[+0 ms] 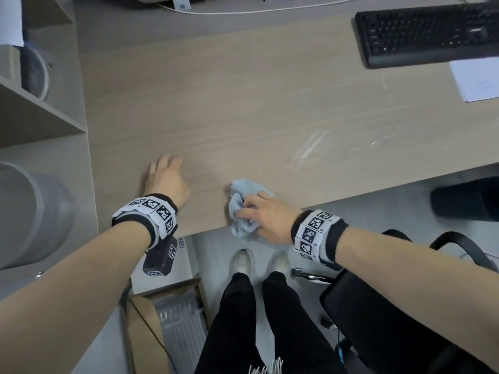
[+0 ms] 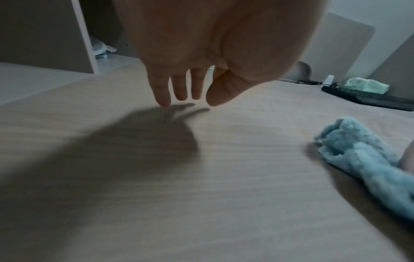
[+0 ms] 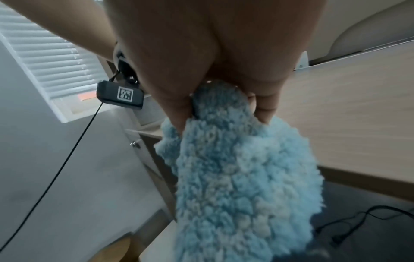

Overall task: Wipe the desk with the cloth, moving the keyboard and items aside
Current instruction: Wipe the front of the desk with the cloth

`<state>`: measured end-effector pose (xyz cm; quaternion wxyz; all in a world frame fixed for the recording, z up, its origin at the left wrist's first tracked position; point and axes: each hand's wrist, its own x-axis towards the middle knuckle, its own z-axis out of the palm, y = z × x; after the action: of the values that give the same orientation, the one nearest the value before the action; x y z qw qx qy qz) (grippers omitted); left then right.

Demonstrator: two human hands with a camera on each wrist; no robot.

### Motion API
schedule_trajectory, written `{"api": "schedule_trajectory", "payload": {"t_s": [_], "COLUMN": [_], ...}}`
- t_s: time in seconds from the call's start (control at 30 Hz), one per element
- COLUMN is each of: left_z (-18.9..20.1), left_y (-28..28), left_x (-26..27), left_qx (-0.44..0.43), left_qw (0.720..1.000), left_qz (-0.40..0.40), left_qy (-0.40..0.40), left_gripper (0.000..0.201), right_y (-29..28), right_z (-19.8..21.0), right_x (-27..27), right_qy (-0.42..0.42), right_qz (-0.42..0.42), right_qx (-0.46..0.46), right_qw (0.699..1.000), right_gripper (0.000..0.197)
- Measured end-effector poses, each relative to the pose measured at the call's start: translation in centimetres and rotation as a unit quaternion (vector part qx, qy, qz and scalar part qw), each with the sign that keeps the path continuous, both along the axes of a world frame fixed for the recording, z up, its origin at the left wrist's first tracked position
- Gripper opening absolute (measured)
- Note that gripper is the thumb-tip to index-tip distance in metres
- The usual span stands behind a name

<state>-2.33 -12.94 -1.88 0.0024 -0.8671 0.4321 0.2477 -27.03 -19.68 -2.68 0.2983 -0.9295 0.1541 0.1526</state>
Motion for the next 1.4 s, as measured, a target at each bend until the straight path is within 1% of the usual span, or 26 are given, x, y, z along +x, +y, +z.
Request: {"api": "schedule_trajectory", "payload": {"t_s": [0.07,0.13,0.17,0.23,0.37,0.47,0.53,0.57,0.67,0.73,0.77,0.8,0.83,0.87,0.93,0.97,1.0,1.07,1.1,1.13,1.17,1.2,1.27,1.3,1.33,1.4], "left_z": [-0.1,-0.4,-0.5,-0.7,-1.1,-1.4,-1.5,-1.5,-1.6,-1.7,-1.7,-1.7,-1.6,-1.5,-1.3,-1.3,-1.3,-1.3,-1.4,-1.5,-1.6,-1.6,-1.7,-1.6,-1.4,-1.0], "left_y": [-0.8,-2.0,-2.7,-4.3,-7.2,-9.4,-11.1,-11.8,-13.6,-14.1,-14.3,-14.4,-14.3,-14.3,-14.1,-14.1,-14.0,-14.0,-14.0,-14.0,-13.9,-13.8,-13.7,-13.8,-13.9,-14.1], "left_x": [-0.8,-2.3,-3.2,-5.1,-8.5,-10.1,-11.2,-11.5,-12.7,-13.5,-13.8,-14.0,-14.1,-14.1,-14.1,-14.1,-14.1,-14.0,-14.1,-14.1,-14.1,-14.1,-14.1,-14.1,-14.0,-13.9], "left_qx": [-0.004,0.003,0.008,0.012,0.013,0.004,0.010,0.013,0.022,0.027,0.027,0.026,0.024,0.024,0.024,0.025,0.028,0.033,0.034,0.033,0.033,0.033,0.031,0.032,0.036,0.046], "left_qw": [1.000,0.998,0.997,0.994,0.989,0.988,0.987,0.987,0.986,0.987,0.988,0.988,0.987,0.986,0.984,0.984,0.983,0.985,0.985,0.986,0.986,0.986,0.985,0.984,0.983,0.980], "left_qz": [-0.023,-0.058,-0.073,-0.102,-0.146,-0.155,-0.159,-0.159,-0.163,-0.158,-0.155,-0.154,-0.157,-0.163,-0.175,-0.178,-0.178,-0.171,-0.167,-0.165,-0.164,-0.164,-0.168,-0.173,-0.179,-0.192], "left_qy": [-0.006,0.004,0.012,0.023,0.031,0.022,0.016,0.013,0.013,0.017,0.013,0.006,-0.003,-0.009,-0.017,-0.018,-0.018,-0.014,-0.013,-0.013,-0.013,-0.011,-0.012,-0.013,-0.012,-0.012], "left_gripper": [0.070,0.071,0.072,0.073,0.077,0.076,0.076,0.077,0.076,0.074,0.073,0.073,0.072,0.071,0.071,0.071,0.072,0.074,0.075,0.075,0.076,0.076,0.077,0.077,0.077,0.078], "right_y": [-2.5,-6.7,-9.1,-13.4,-20.4,-23.6,-23.2,-21.9,-15.4,-10.9,-9.6,-9.3,-9.9,-11.1,-15.4,-18.2,-20.9,-24.7,-25.3,-24.9,-23.7,-21.7,-16.0,-13.0,-10.4,-8.0], "right_z": [0.2,0.6,0.8,1.3,1.0,-0.6,-1.7,-2.3,-3.0,-3.0,-2.7,-2.3,-1.8,-1.3,-0.3,0.0,0.0,-0.9,-1.5,-2.0,-2.3,-2.4,-2.3,-2.0,-1.7,-1.2], "right_x": [-1.7,-3.9,-5.2,-8.1,-13.6,-16.5,-16.9,-16.3,-13.8,-13.5,-13.9,-14.7,-15.3,-15.7,-16.7,-17.5,-18.3,-19.7,-19.8,-19.2,-18.1,-16.8,-14.5,-13.8,-13.5,-13.5], "right_qy": [-0.029,-0.037,-0.032,-0.018,-0.002,0.044,0.097,0.098,0.018,-0.021,-0.032,-0.049,-0.073,-0.099,-0.147,-0.142,-0.119,-0.036,-0.001,0.015,0.010,-0.007,-0.059,-0.087,-0.109,-0.108], "right_qz": [-0.112,-0.243,-0.289,-0.356,-0.459,-0.514,-0.499,-0.473,-0.323,-0.203,-0.155,-0.132,-0.136,-0.167,-0.277,-0.332,-0.377,-0.452,-0.470,-0.470,-0.454,-0.419,-0.295,-0.231,-0.167,-0.071], "right_qx": [-0.002,-0.037,-0.059,-0.095,-0.131,-0.150,-0.171,-0.186,-0.193,-0.140,-0.096,-0.055,-0.030,-0.027,-0.074,-0.106,-0.133,-0.150,-0.152,-0.149,-0.143,-0.131,-0.102,-0.089,-0.056,0.006], "right_qw": [0.993,0.969,0.955,0.930,0.879,0.844,0.844,0.856,0.926,0.969,0.983,0.989,0.988,0.981,0.947,0.927,0.909,0.879,0.870,0.870,0.880,0.899,0.948,0.965,0.978,0.992], "right_gripper": [0.048,0.046,0.046,0.049,0.050,0.040,0.036,0.038,0.047,0.055,0.056,0.056,0.054,0.050,0.042,0.039,0.036,0.037,0.037,0.037,0.037,0.037,0.040,0.043,0.046,0.048]}}
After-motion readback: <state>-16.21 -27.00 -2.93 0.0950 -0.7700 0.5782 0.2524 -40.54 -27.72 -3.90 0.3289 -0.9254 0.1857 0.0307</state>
